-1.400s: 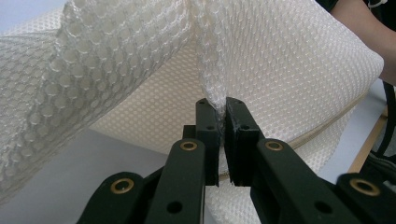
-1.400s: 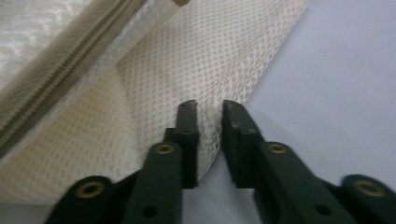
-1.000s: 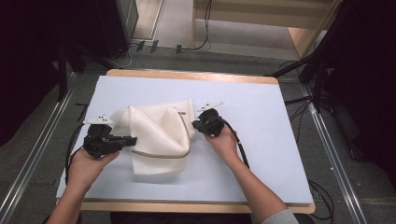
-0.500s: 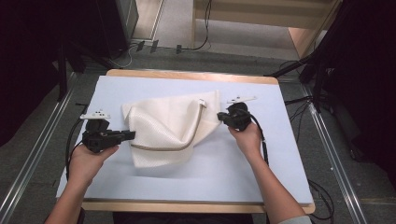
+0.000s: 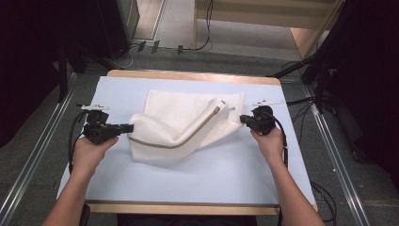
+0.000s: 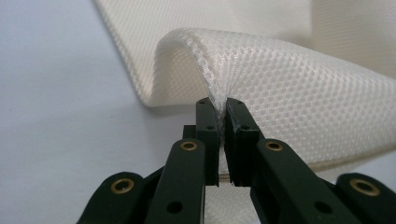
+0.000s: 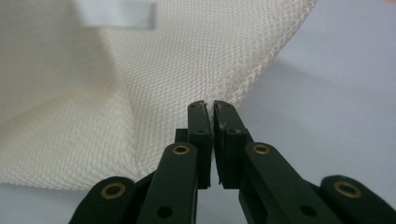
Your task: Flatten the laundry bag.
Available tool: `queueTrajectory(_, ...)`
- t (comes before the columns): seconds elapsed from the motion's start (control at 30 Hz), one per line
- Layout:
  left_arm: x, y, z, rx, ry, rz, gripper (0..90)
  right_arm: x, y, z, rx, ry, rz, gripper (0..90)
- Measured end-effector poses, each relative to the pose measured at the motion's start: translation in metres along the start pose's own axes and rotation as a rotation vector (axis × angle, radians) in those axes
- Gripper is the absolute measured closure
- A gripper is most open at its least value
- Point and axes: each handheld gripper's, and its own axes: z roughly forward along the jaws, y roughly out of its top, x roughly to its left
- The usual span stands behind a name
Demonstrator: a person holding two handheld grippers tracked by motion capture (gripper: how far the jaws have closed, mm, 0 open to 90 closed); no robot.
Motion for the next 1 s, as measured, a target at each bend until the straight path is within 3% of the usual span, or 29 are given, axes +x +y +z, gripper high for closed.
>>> queueTrajectory(0.27, 0.025, 0.003, 0.018, 0.058, 0.010, -0.045, 86.4, -0.009, -0.005, 0.000, 0.016, -0.026, 0.015, 87.8)
queueTrajectory(0.47, 0.033, 0.007, 0.029, 0.087, 0.017, -0.043, 86.1, -0.022, -0.009, 0.002, 0.024, -0.054, 0.039, 87.8)
queueTrajectory(0.57, 0.032, 0.007, 0.033, 0.106, -0.022, -0.040, 84.6, -0.032, -0.011, 0.010, 0.025, -0.064, 0.077, 87.2)
queueTrajectory(0.7, 0.029, 0.007, 0.028, 0.104, -0.047, -0.029, 72.4, -0.033, -0.010, 0.016, 0.024, -0.058, 0.080, 77.0)
queueTrajectory(0.8, 0.027, 0.009, 0.017, 0.063, -0.064, -0.030, 57.8, -0.032, -0.007, 0.011, 0.005, -0.067, 0.070, 69.3)
queueTrajectory(0.83, 0.025, 0.013, 0.011, 0.049, -0.056, -0.020, 54.1, -0.029, -0.003, 0.002, -0.026, -0.061, 0.074, 63.3)
queueTrajectory(0.87, 0.025, 0.013, 0.011, 0.049, -0.056, -0.020, 51.8, -0.029, -0.003, 0.002, -0.026, -0.061, 0.074, 63.3)
queueTrajectory(0.9, 0.024, 0.018, 0.009, 0.042, -0.036, -0.003, 49.9, -0.028, -0.001, -0.006, -0.039, -0.019, 0.098, 59.0)
queueTrajectory(0.93, 0.023, 0.021, 0.009, 0.045, -0.035, -0.003, 48.2, -0.025, -0.001, -0.010, -0.036, -0.009, 0.101, 58.6)
queueTrajectory(1.0, 0.022, 0.027, 0.012, 0.047, -0.030, 0.005, 46.4, -0.017, -0.004, -0.016, -0.032, -0.012, 0.066, 57.6)
